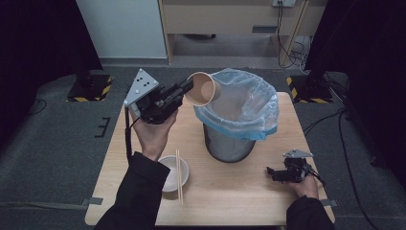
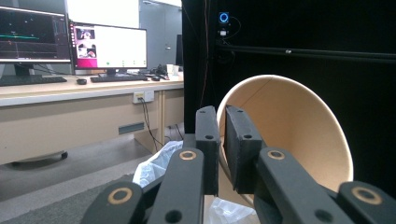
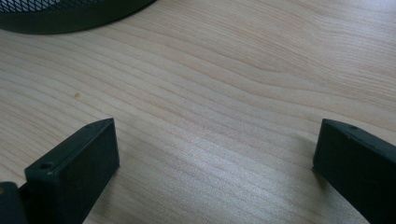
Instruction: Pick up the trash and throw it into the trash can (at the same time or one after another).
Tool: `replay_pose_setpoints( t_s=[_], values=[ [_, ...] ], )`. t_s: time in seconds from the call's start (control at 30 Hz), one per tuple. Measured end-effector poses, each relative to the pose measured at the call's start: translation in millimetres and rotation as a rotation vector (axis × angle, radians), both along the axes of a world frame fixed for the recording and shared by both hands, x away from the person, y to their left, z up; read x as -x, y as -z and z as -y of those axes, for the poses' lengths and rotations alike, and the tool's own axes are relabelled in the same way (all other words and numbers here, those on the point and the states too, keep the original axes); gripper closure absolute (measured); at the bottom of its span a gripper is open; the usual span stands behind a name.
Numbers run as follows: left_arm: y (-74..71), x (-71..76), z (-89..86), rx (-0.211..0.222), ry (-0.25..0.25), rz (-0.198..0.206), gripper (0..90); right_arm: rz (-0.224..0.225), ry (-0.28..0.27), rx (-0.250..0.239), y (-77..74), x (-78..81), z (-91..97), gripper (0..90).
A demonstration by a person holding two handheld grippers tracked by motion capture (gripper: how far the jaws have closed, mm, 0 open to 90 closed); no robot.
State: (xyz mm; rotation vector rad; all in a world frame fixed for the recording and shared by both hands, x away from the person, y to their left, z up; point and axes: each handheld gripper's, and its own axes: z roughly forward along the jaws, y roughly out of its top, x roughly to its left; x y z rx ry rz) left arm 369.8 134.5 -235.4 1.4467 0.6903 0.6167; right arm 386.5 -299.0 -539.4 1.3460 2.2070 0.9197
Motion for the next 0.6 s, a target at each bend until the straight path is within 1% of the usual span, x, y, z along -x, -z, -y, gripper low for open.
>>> replay_pose_setpoints(
  t_s=[0.03, 0.07, 0.17, 0.23, 0.27, 0.4, 0.43, 0.5, 0.6],
  values=[
    [1.2, -4.3, 3.5, 0.002, 0.003, -0.005, 83.7, 0.0, 0.0, 0.0, 0.0, 0.0, 0.0, 0.4],
    [1.2, -4.3, 3.5, 0.002, 0.003, -0.005, 83.7, 0.0, 0.0, 0.0, 0.0, 0.0, 0.0, 0.4],
    [3.9, -11.6, 8.9, 0.006, 0.006, -0.015, 83.6, 0.0, 0.0, 0.0, 0.0, 0.0, 0.0, 0.4],
    [7.8, -19.3, 15.3, 0.001, 0.008, -0.028, 83.7, 0.0, 0.0, 0.0, 0.0, 0.0, 0.0, 0.4],
    [7.8, -19.3, 15.3, 0.001, 0.008, -0.028, 83.7, 0.0, 0.0, 0.0, 0.0, 0.0, 0.0, 0.4],
    [13.9, -29.3, 24.5, -0.016, 0.002, -0.045, 83.7, 0.0, 0.0, 0.0, 0.0, 0.0, 0.0, 0.4],
    [16.9, -33.7, 28.6, -0.021, 0.003, -0.057, 83.7, 0.0, 0.0, 0.0, 0.0, 0.0, 0.0, 0.4],
    [18.5, -35.8, 30.5, -0.023, 0.004, -0.063, 83.7, 0.0, 0.0, 0.0, 0.0, 0.0, 0.0, 0.4],
    [23.6, -40.9, 36.2, -0.037, 0.007, -0.08, 83.6, 0.0, 0.0, 0.0, 0.0, 0.0, 0.0, 0.4]
  ],
)
